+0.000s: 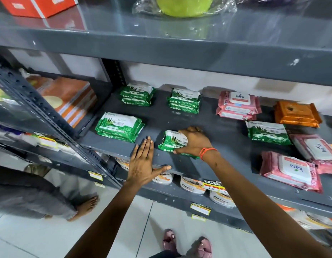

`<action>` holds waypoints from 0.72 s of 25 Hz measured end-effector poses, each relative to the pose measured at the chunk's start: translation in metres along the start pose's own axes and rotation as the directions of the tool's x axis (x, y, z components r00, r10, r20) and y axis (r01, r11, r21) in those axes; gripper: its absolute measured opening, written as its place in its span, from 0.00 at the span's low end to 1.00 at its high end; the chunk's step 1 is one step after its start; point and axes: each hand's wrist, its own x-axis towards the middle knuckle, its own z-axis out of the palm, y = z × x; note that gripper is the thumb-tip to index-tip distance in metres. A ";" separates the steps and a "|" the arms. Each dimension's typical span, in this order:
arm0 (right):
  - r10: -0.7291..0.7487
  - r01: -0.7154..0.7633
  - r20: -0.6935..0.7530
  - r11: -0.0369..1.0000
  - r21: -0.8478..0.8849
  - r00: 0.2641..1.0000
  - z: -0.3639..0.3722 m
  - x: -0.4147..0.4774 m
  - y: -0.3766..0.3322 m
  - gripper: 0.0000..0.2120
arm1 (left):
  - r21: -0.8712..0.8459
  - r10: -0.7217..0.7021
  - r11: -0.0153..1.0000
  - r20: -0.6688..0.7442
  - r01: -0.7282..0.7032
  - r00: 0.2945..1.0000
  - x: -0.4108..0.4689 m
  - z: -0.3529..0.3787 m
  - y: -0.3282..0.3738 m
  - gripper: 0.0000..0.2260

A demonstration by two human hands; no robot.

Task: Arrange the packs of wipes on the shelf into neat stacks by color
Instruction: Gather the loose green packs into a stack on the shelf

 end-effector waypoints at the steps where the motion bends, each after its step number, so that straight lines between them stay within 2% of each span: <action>1: 0.004 -0.004 0.007 1.000 -0.011 1.000 0.002 0.003 -0.004 0.38 | 0.000 0.002 1.000 0.003 -0.002 1.000 0.000 0.000 -0.001 0.50; 5: 0.040 -0.042 0.025 0.998 0.050 0.999 -0.008 -0.001 -0.004 0.37 | 0.010 0.005 1.000 -0.011 -0.005 1.000 0.000 0.003 -0.004 0.50; 7: 0.165 -0.156 -0.130 0.985 0.074 0.978 -0.023 -0.003 0.018 0.32 | 0.003 -0.002 1.000 -0.025 0.002 1.000 0.000 0.004 -0.006 0.50; 9: 0.377 -0.392 -0.281 0.920 0.005 0.882 -0.034 -0.009 0.056 0.31 | -0.007 -0.004 1.000 -0.018 0.004 1.000 0.000 0.005 -0.006 0.50; 10: 0.494 -0.512 -0.292 0.859 0.017 0.819 -0.037 -0.016 0.077 0.33 | -0.010 -0.006 1.000 -0.015 0.006 1.000 0.000 0.007 -0.005 0.50; 12: 0.667 -0.668 -0.235 0.739 0.091 0.707 -0.040 -0.030 0.104 0.35 | -0.013 -0.016 1.000 -0.021 0.015 1.000 -0.001 0.007 -0.004 0.50; 13: 0.701 -0.699 -0.192 0.710 0.090 0.687 -0.039 -0.037 0.112 0.36 | -0.017 -0.016 1.000 -0.028 0.016 0.999 -0.001 0.008 -0.002 0.50; 18: 0.679 -0.687 -0.143 0.727 -0.005 0.720 -0.035 -0.035 0.085 0.38 | -0.025 -0.019 1.000 -0.016 0.019 1.000 -0.001 0.006 0.000 0.50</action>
